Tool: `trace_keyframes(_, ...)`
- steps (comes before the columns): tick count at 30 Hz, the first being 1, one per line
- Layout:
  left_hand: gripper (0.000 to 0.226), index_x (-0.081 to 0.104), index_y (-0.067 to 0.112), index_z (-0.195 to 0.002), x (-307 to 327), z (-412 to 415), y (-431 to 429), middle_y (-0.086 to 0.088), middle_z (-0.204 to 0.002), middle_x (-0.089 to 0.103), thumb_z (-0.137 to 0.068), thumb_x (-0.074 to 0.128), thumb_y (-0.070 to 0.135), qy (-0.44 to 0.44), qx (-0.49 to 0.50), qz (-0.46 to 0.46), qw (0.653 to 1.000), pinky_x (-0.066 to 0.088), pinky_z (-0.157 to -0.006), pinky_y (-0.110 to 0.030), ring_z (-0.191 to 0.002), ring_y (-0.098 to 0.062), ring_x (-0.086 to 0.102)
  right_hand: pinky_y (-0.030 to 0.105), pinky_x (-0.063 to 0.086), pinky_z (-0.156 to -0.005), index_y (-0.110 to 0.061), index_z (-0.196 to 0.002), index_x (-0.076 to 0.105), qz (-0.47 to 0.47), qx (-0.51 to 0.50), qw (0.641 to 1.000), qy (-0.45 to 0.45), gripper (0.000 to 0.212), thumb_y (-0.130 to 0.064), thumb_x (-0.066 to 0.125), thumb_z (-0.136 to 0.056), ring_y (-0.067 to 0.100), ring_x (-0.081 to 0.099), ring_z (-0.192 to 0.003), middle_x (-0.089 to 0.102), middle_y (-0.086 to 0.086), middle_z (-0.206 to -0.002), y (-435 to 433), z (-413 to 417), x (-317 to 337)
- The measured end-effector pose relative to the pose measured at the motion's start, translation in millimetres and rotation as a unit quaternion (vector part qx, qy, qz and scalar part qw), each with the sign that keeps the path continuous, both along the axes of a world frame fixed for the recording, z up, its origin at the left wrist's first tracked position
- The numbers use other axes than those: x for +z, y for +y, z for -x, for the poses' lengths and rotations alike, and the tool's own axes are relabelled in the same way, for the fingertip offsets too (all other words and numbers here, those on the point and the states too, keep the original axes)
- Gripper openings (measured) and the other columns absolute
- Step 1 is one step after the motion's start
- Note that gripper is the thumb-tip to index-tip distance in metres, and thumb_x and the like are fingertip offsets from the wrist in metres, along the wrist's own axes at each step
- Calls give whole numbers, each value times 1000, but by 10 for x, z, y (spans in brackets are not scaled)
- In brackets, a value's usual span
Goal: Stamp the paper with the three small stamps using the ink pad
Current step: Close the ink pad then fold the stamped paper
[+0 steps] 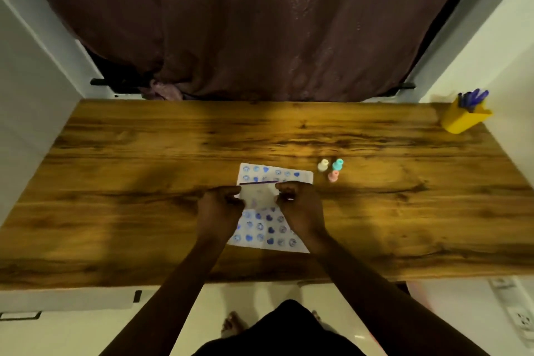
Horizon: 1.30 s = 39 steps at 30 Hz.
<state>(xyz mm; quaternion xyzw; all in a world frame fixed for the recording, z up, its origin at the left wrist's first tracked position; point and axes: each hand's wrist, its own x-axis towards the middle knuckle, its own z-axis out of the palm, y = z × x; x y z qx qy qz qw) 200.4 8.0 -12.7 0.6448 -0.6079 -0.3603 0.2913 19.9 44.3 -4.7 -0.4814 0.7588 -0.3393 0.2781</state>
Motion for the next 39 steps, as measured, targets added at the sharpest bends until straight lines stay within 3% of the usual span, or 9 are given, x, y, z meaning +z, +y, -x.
trace_keyframes(4,34,75,10,-123,-42,559,24,-7,-104,80,-89,74,3,12,-27,-27,999,43,-41,-5,-61,-2,62,22,59,-86,-19,-118,76,-1,-61,998,-16,31,-7,71,-90,14,72,-107,75,1,-122,174,462,-31)
trace_keyframes(8,36,76,13,-121,-33,1046,59,-9,-115,80,-86,74,4,-9,-62,-26,998,50,-50,-6,-70,-6,69,28,57,-93,-17,-112,79,-13,-77,997,21,28,-5,72,-88,15,73,-103,79,3,-113,284,919,-28)
trace_keyframes(11,35,77,15,-121,-31,1361,82,-9,-122,77,-86,75,7,-6,-66,-49,997,63,-80,-26,-92,-21,77,28,54,-100,-18,-111,80,-33,-91,994,50,26,-8,72,-88,18,73,-108,79,2,-114,330,1209,-44)
trace_keyframes(15,33,78,13,-118,-109,1666,105,-7,-125,76,-85,77,9,-26,-93,-37,995,42,-64,2,-97,-13,73,33,54,-102,-17,-107,80,-50,-117,991,26,24,-7,72,-87,17,71,-109,78,1,-113,351,1490,-101)
trace_keyframes(18,34,76,14,-121,-154,1797,107,-7,-125,76,-87,77,11,-34,-101,-51,993,46,-62,-4,-95,-14,73,32,55,-98,-15,-105,80,-53,-125,991,3,25,-2,72,-86,18,71,-108,78,1,-112,360,1623,-145)
trace_keyframes(21,36,73,13,-125,-211,1892,113,-9,-129,74,-89,75,12,-47,-102,-58,992,54,-94,-24,-110,-21,72,36,57,-98,-14,-104,80,-56,-120,991,7,25,0,72,-84,20,72,-107,78,3,-111,362,1697,-190)
trace_keyframes(26,36,71,16,-128,-276,1947,123,-6,-133,72,-92,73,17,-73,-96,-62,991,50,-107,-33,-118,-22,69,22,45,-91,-16,-102,79,-73,-114,991,0,23,-2,70,-86,19,70,-109,77,1,-111,346,1763,-268)
trace_keyframes(30,36,71,18,-128,-259,1963,129,-6,-130,73,-92,73,19,-92,-100,-69,988,59,-97,-42,-104,-23,73,21,45,-91,-14,-95,80,-78,-103,992,11,17,-3,72,-85,18,70,-104,78,1,-105,330,1775,-290)
trace_keyframes(39,24,79,12,-110,-39,1910,-11,-7,-116,78,-87,78,20,-118,-140,-38,982,56,-87,-28,-101,-21,73,22,48,-81,-19,-97,77,-87,-76,991,61,21,-8,75,-79,19,72,-100,78,0,-104,281,1790,-195)
